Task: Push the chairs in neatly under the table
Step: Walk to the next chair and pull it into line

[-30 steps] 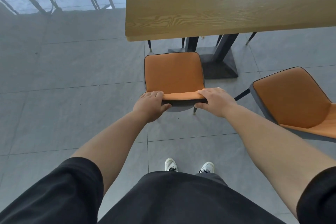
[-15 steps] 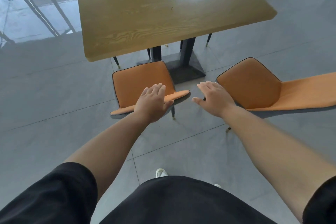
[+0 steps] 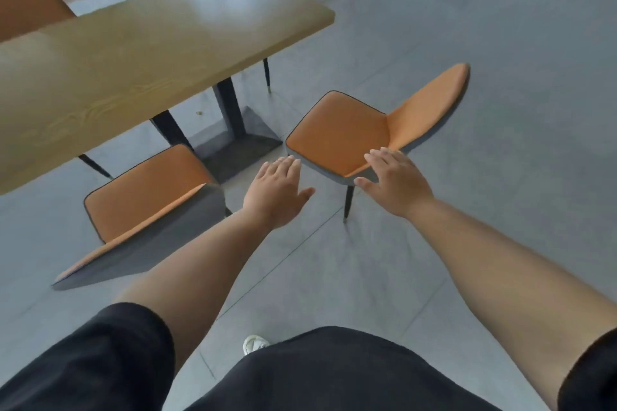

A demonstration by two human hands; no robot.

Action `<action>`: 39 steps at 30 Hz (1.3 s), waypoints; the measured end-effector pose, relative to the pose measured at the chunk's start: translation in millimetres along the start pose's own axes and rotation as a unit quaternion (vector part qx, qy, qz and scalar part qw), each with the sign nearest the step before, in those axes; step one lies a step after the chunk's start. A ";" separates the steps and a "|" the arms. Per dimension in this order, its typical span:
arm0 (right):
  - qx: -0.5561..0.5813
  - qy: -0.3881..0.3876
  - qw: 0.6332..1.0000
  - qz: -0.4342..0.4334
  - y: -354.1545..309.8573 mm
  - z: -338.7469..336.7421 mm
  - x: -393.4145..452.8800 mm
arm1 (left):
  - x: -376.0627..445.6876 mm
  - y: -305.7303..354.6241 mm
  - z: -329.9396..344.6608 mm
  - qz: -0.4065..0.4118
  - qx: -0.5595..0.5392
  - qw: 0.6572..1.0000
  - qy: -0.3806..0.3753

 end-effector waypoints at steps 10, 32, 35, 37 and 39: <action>-0.010 0.035 0.990 0.139 196.5 -57.0 -107.4 | 74.8 201.9 36.6 0.114 -0.012 0.993 -0.013; -0.001 0.031 0.983 0.179 373.5 -73.7 -45.5 | 265.0 300.4 98.6 0.073 0.005 0.997 0.014; 0.009 0.018 0.988 0.155 389.6 -72.4 -4.0 | 298.3 293.5 101.3 0.046 -0.014 0.999 -0.005; 0.010 0.018 0.989 0.144 401.5 -73.3 25.3 | 323.6 294.5 100.2 0.039 -0.030 0.999 -0.011; 0.016 0.017 0.991 0.132 412.8 -72.5 51.9 | 347.0 297.3 98.4 0.031 -0.040 0.999 -0.021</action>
Point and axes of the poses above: each hand's wrist, its own x-axis towards the middle knuckle, its own z-axis out of the palm, y = z × x, the point moved 2 cm from there along x, towards the middle knuckle, and after that the axes turned 5 degrees about y, right-handed, at the moved point
